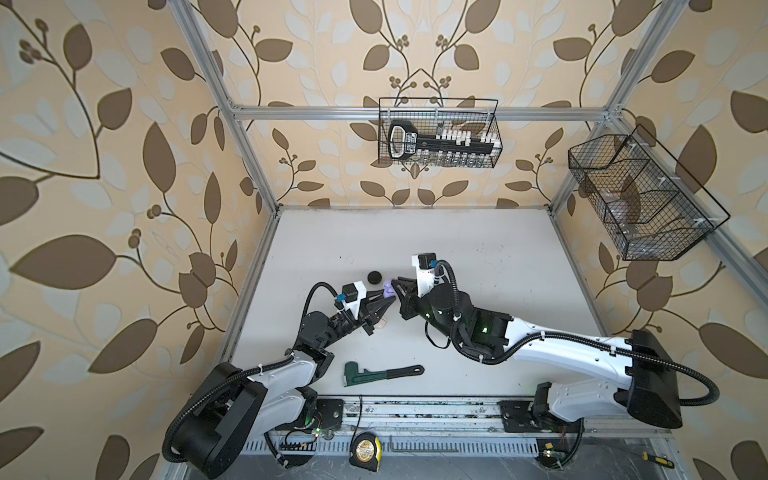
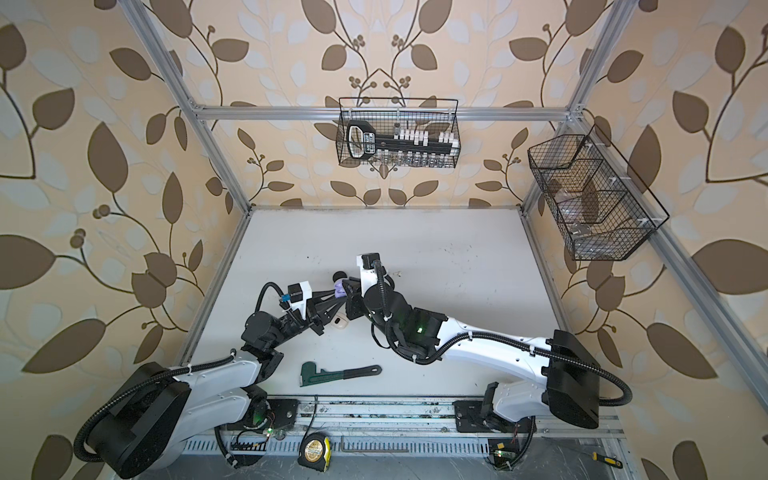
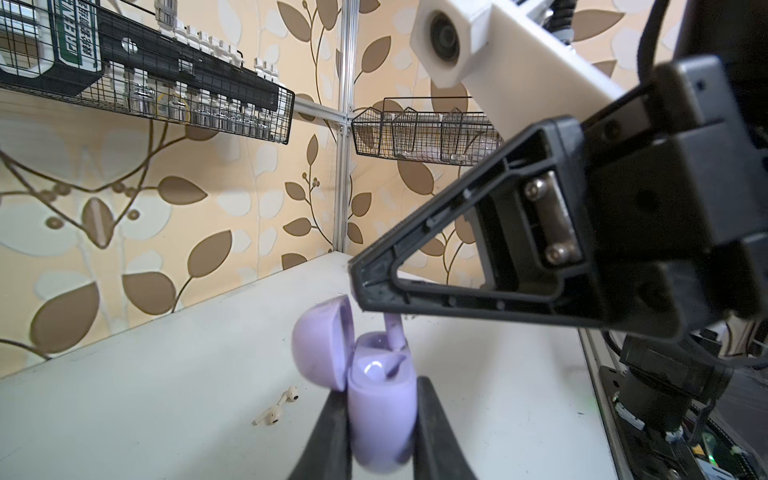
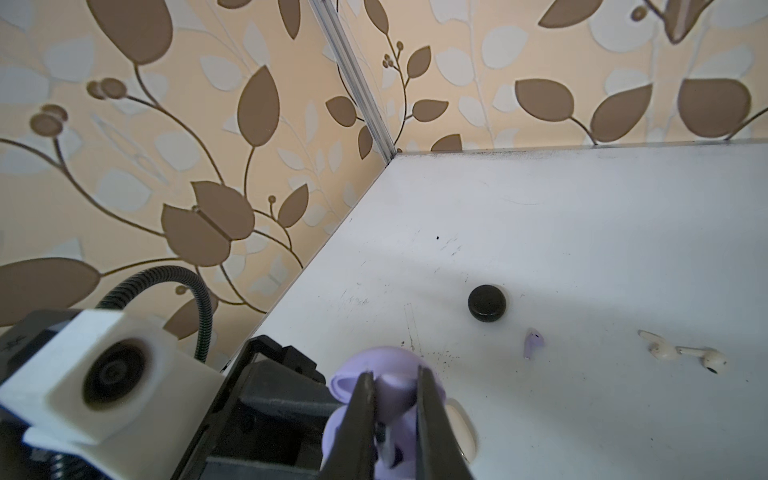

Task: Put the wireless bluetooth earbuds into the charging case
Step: 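Lower the lilac earbud into a slot of the lilac case, then open the right gripper and lift it away from the case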

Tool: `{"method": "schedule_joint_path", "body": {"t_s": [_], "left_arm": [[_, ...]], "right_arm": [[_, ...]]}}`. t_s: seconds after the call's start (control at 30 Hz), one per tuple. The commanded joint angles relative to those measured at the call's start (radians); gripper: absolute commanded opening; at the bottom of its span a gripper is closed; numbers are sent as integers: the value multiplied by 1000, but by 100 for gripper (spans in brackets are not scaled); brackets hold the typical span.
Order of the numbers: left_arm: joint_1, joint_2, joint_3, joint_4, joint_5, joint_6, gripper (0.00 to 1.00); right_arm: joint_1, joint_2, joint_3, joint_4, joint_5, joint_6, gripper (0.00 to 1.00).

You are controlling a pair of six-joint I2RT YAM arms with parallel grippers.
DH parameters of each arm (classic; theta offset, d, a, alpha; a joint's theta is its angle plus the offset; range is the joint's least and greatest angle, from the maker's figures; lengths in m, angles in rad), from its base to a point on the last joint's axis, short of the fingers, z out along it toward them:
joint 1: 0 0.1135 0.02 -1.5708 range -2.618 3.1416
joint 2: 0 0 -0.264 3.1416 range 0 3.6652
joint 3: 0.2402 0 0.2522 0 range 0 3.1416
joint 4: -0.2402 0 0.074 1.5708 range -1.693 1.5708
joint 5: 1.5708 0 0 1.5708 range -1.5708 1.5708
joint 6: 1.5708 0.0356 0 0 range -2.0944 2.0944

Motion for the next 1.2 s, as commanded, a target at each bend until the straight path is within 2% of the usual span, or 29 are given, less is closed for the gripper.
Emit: {"method": "schedule_joint_path", "body": {"t_s": [0.0, 0.57, 0.73, 0.83, 0.93, 1.17], "left_arm": [[-4, -26, 8, 85, 17, 1, 0], [-5, -30, 8, 82, 12, 4, 0], [-4, -30, 7, 82, 12, 5, 0], [-5, -30, 7, 82, 12, 5, 0], [-4, -30, 8, 83, 12, 6, 0], [-5, -30, 8, 80, 12, 7, 0]], "right_arm": [[5, 21, -10, 7, 28, -9, 6], [17, -26, -67, 37, -4, 38, 6], [18, -31, -70, 36, -3, 42, 18], [17, -29, -68, 33, -1, 42, 21], [17, -35, -68, 29, 4, 39, 30], [17, -79, -64, 4, 37, 7, 34]]}}
